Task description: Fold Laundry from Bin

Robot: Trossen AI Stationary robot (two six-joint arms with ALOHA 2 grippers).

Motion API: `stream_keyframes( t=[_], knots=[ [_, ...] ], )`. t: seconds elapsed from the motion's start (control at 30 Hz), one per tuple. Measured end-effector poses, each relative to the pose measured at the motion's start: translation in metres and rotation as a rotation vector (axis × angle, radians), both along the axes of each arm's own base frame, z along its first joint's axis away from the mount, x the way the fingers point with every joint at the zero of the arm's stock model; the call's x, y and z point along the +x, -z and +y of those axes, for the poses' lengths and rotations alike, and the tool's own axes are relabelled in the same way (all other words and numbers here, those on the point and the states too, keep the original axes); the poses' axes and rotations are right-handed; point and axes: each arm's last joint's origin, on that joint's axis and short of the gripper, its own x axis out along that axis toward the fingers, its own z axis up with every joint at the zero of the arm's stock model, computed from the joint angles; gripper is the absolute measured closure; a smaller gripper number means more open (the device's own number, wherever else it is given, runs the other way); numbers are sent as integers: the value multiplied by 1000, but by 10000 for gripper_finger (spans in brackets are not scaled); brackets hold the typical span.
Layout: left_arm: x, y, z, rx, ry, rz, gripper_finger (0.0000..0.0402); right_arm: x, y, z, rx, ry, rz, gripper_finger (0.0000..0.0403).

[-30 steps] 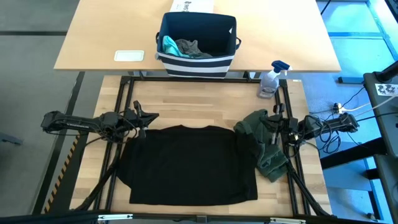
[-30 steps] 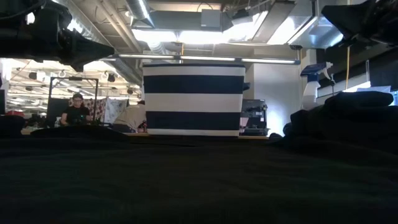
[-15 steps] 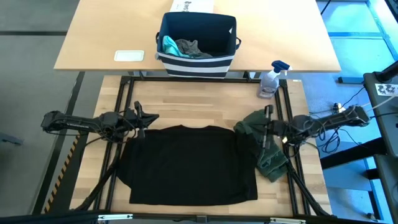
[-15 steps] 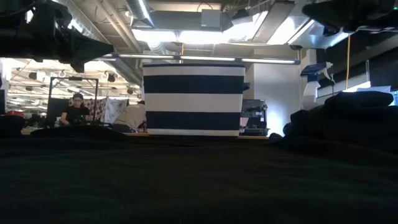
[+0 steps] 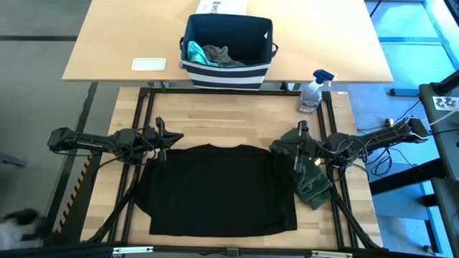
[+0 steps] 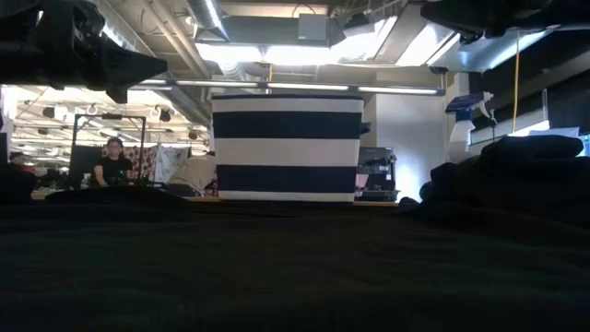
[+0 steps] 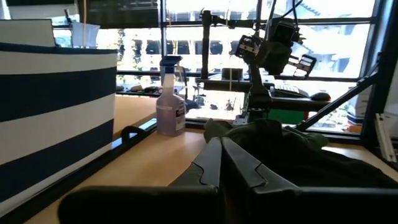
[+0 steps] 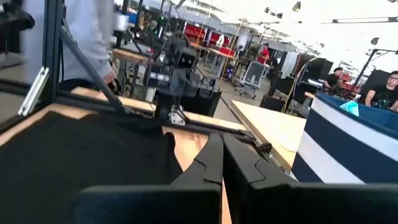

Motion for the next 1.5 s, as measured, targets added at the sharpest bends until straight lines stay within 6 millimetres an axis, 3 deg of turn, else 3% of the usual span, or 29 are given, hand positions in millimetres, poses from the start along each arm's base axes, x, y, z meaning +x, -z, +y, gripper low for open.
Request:
stream_keyframes(
  t=[0.33, 0.67, 0.97, 1.2, 1.37, 1.5],
  knots=[
    [1, 0, -3, -12, 97, -5, 401, 6, 7, -1, 15, 75, 42, 403],
    [1, 0, -2, -9, 82, -3, 401, 8, 10, -2, 81, 146, 48, 403],
    [2, 2, 1, -92, -20, 28, 401, 22, 32, -15, 108, 235, 189, 403],
    [10, -28, 4, -116, -60, 186, 401, 33, 47, -32, 162, 210, 271, 403],
    [23, -54, 6, -115, -78, 333, 401, 35, 49, -36, 215, 202, 270, 403],
    [38, -62, 5, -117, -63, 448, 401, 35, 49, -36, 221, 181, 273, 403]
  ],
)
